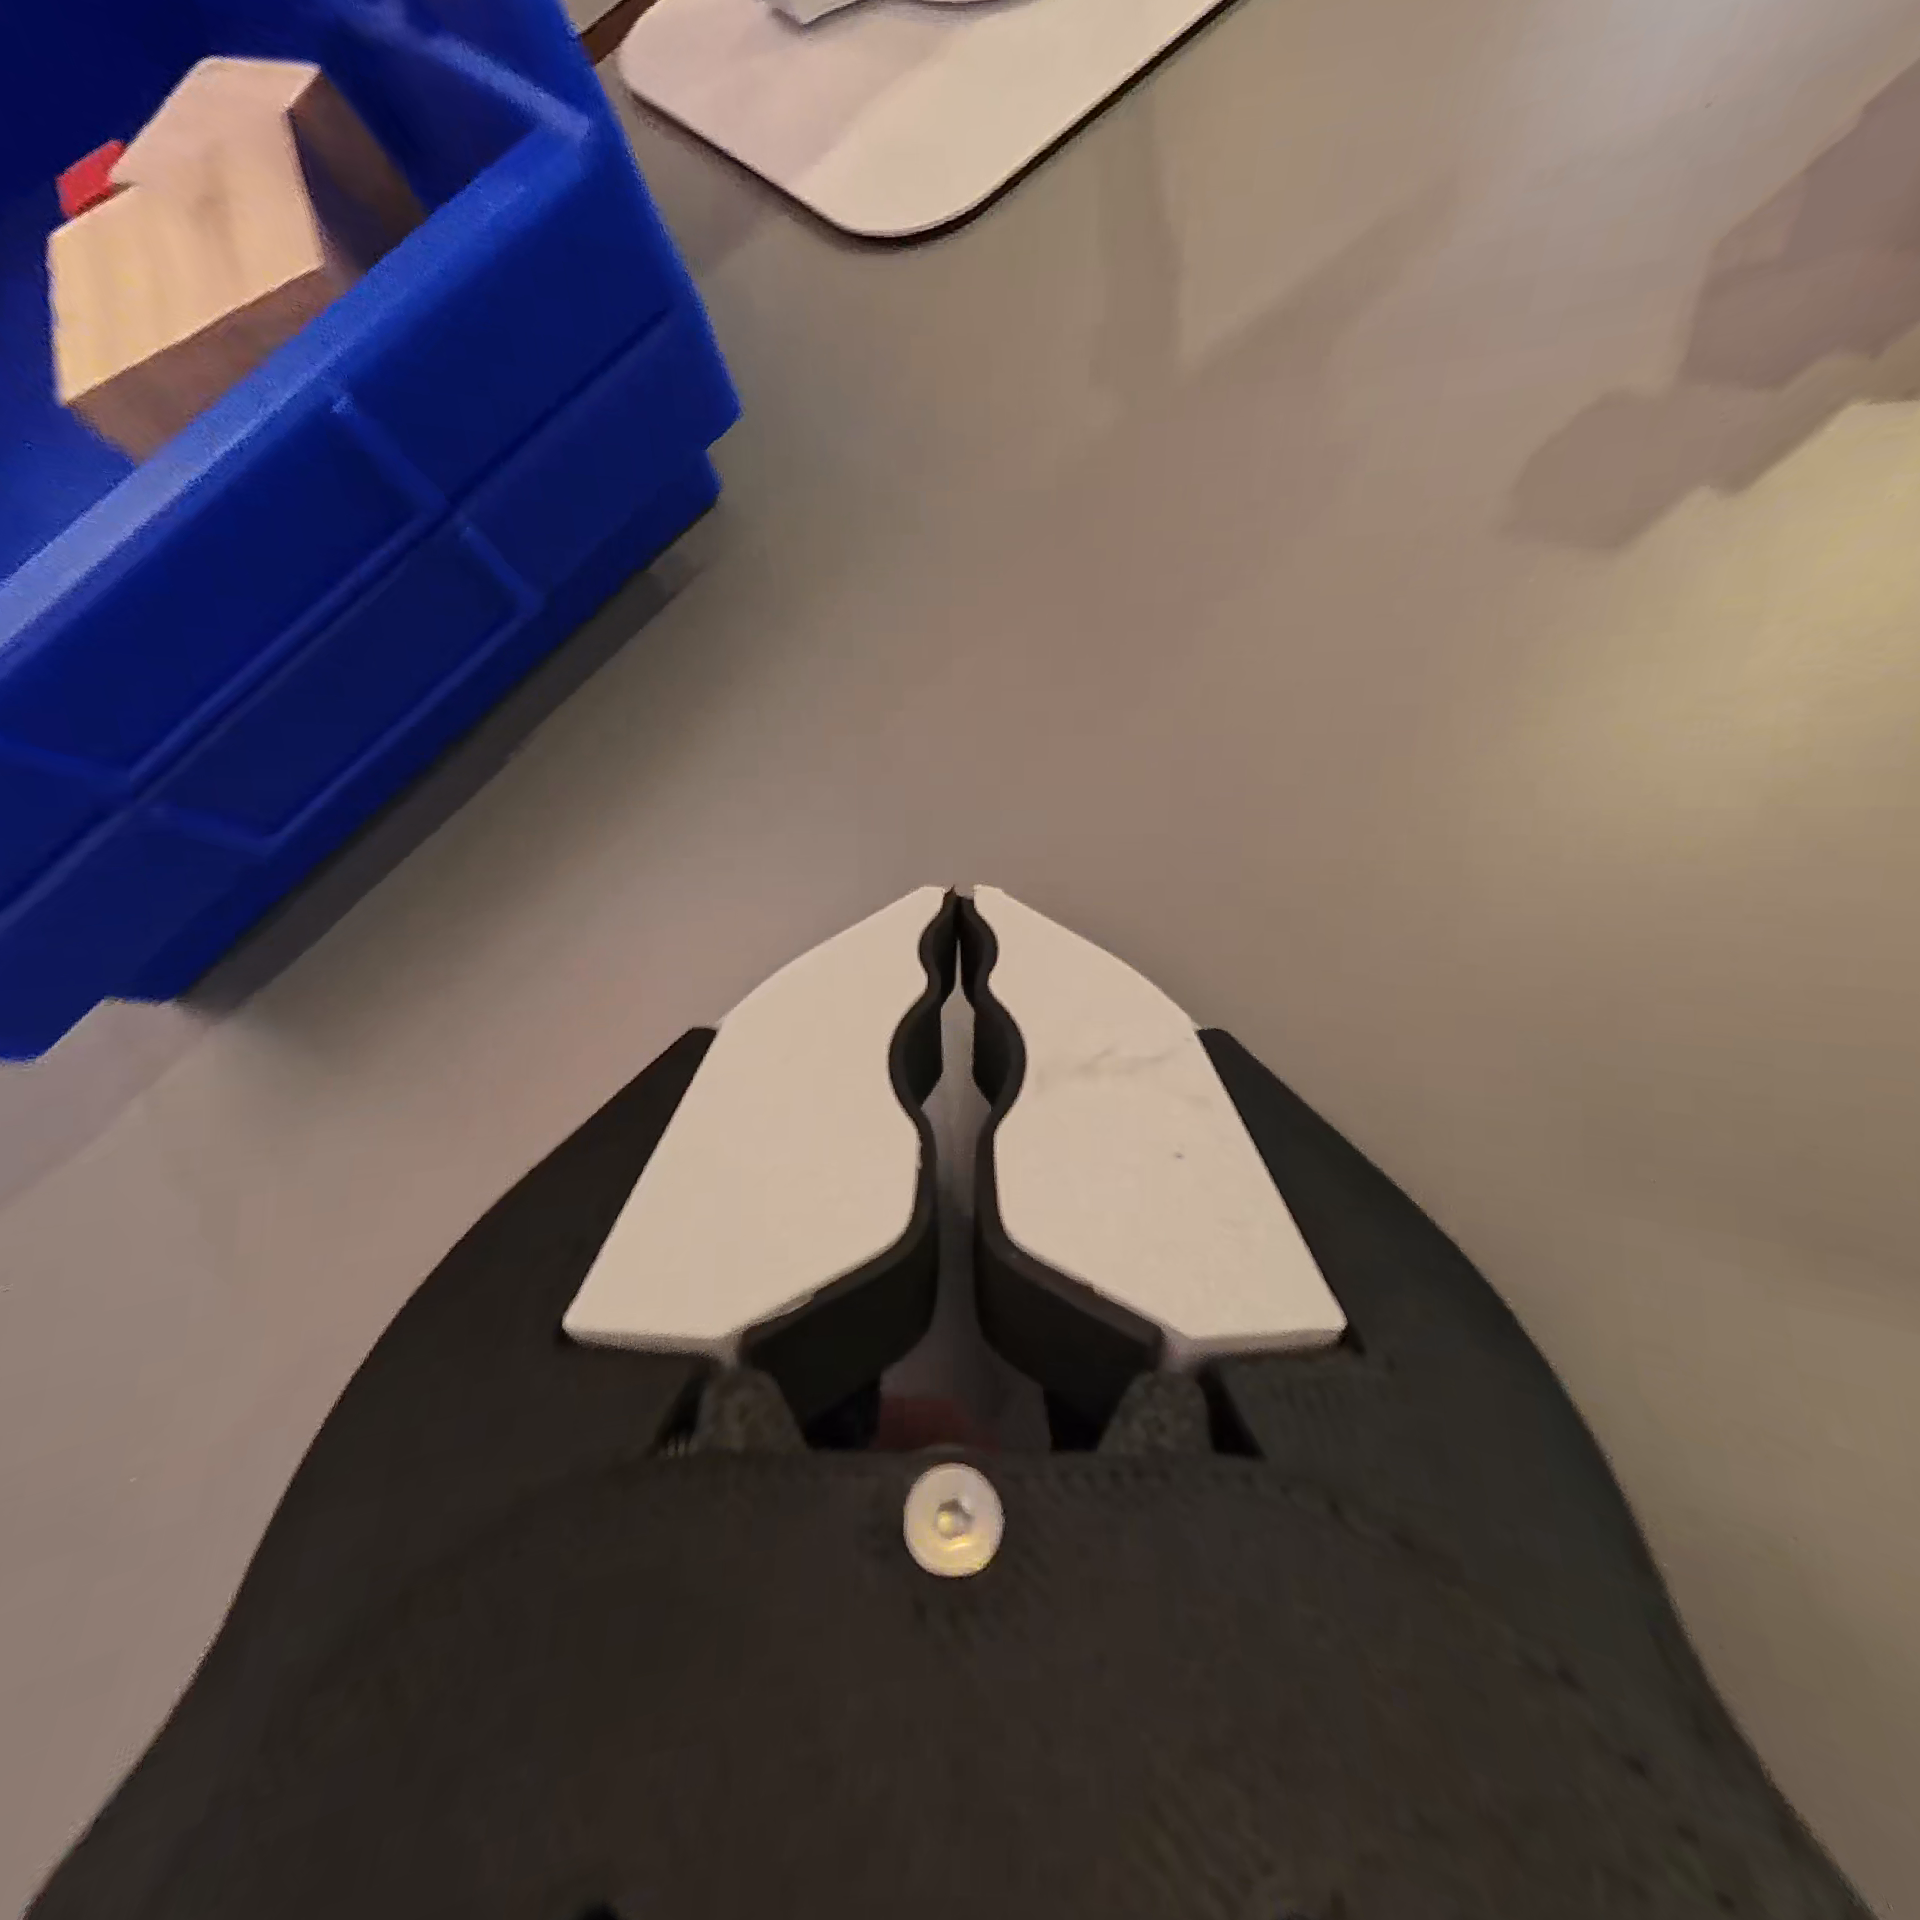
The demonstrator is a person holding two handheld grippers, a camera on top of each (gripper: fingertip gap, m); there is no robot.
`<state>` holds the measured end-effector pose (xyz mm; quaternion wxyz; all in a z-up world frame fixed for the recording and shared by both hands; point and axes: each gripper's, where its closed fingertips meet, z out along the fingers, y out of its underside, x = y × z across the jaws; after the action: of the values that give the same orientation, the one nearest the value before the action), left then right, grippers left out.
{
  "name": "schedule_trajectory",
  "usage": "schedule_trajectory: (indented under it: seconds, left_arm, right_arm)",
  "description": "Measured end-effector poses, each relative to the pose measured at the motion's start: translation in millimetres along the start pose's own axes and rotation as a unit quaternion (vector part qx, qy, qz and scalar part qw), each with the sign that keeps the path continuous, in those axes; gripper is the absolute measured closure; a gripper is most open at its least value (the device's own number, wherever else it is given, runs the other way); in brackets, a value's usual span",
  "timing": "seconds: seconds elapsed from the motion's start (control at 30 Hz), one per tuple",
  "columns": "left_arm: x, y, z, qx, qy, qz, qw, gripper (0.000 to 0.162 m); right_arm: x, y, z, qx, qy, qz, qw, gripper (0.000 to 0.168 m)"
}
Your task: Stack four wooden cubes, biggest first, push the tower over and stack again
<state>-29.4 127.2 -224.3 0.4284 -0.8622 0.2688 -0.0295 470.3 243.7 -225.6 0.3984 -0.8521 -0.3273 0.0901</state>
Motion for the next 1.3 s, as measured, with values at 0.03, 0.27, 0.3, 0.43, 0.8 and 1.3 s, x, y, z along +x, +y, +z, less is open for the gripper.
schedule_trajectory:
  seconds: [0.03, 0.27, 0.3, 0.43, 0.8, 1.3]
  left_arm:
    - [-3, 3, -5, 0.003, -0.004, -0.003, 1.000, 0.162]
    - [-39, 24, -33, 0.022, -0.059, -0.046, 0.997, 0.162]
    - [-47, 28, -39, 0.024, -0.071, -0.054, 0.996, 0.162]
    - [-76, 47, -70, 0.049, -0.117, -0.087, 0.988, 0.162]
    - [-88, 59, -75, 0.033, -0.139, -0.084, 0.986, 0.162]
    - [-79, 64, -65, -0.004, -0.141, -0.038, 0.989, 0.162]
  right_arm:
    - [-19, -8, 7, -0.004, -0.013, -0.004, 1.000, 0.168]
    - [-236, -134, 51, 0.046, -0.102, -0.187, 0.976, 0.168]
    - [-239, -137, 54, 0.045, -0.099, -0.196, 0.975, 0.168]
    - [-230, -126, 47, 0.049, -0.122, -0.183, 0.974, 0.168]
    - [-190, -80, 54, 0.030, -0.143, -0.211, 0.967, 0.168]
    - [-194, -68, 58, 0.018, -0.189, -0.198, 0.962, 0.168]
